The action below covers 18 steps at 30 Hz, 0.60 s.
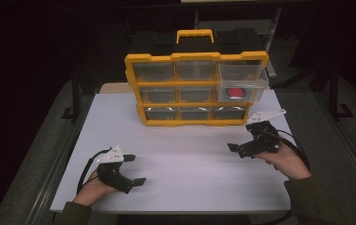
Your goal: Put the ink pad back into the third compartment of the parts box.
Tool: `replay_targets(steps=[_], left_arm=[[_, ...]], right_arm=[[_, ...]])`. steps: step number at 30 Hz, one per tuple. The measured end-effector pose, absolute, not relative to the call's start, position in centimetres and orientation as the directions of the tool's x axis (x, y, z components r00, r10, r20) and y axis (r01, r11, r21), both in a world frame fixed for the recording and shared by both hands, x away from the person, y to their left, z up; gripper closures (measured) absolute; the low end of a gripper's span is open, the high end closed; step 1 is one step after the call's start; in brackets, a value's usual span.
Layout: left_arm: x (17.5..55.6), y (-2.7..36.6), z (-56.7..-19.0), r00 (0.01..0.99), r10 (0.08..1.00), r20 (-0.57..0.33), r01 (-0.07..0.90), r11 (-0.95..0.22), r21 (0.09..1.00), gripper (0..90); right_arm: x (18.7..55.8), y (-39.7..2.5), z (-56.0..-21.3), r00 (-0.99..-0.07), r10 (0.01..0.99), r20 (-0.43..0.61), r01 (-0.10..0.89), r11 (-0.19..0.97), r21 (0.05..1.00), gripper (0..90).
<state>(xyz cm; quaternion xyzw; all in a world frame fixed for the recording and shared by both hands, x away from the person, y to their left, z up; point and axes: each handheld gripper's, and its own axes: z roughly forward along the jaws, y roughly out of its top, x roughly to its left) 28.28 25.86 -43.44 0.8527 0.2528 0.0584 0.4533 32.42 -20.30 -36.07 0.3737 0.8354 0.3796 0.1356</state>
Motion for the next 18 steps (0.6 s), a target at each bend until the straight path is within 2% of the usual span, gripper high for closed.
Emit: replay_targets(steps=[18], left_arm=[[28.2, 25.8, -43.4, 0.868, 0.480, -0.129, 0.376, -0.464, 0.802, 0.0]], right_arm=[[31.0, -16.6, -40.1, -0.721, 0.692, 0.017, 0.476, 0.478, 0.738, 0.3]])
